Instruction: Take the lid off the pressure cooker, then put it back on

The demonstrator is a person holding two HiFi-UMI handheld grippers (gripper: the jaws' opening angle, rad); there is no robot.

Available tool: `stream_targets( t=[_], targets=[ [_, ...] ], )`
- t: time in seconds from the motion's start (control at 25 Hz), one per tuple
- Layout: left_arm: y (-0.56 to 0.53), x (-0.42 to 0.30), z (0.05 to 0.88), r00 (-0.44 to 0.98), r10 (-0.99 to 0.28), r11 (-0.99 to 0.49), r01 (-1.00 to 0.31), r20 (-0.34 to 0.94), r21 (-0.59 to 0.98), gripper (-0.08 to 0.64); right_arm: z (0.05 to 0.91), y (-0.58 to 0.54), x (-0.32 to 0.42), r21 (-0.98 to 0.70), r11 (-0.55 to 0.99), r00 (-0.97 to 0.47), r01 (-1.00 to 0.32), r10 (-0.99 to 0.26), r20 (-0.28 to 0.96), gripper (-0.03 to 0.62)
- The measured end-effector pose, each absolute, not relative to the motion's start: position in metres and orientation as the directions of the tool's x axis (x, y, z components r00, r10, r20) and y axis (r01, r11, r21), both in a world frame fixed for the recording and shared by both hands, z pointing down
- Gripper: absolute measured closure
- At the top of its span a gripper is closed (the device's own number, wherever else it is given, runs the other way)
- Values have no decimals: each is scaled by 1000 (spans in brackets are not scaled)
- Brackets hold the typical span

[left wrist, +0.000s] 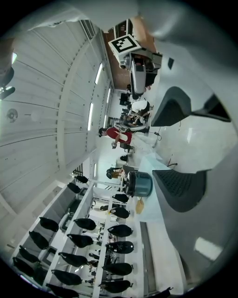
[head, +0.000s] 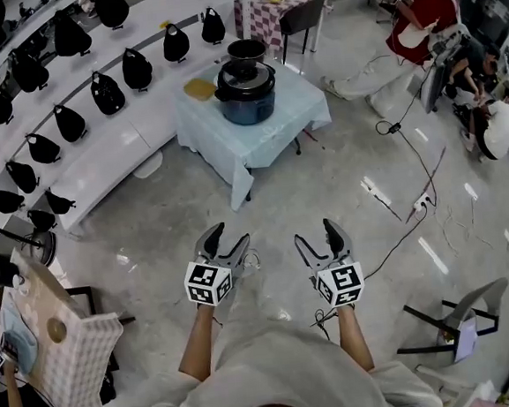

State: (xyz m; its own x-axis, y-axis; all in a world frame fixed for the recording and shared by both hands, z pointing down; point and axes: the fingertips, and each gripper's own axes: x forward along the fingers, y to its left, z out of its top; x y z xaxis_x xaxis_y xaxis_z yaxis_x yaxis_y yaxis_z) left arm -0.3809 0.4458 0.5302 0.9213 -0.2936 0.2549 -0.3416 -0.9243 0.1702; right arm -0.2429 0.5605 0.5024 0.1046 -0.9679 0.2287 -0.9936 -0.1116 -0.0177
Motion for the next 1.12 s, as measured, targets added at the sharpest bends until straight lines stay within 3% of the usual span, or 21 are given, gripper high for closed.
stream_targets(
  t=[0.64, 1.12],
  targets=[
    [210, -228, 497, 953, -226, -948, -262, 202, 179, 287, 472, 337, -104, 15, -182, 180, -983, -957, 229, 279],
    [144, -150, 514, 958, -163, -959, -210, 237, 192, 287, 491, 272, -37, -7, -227, 217, -974, -941, 261, 279]
  ],
)
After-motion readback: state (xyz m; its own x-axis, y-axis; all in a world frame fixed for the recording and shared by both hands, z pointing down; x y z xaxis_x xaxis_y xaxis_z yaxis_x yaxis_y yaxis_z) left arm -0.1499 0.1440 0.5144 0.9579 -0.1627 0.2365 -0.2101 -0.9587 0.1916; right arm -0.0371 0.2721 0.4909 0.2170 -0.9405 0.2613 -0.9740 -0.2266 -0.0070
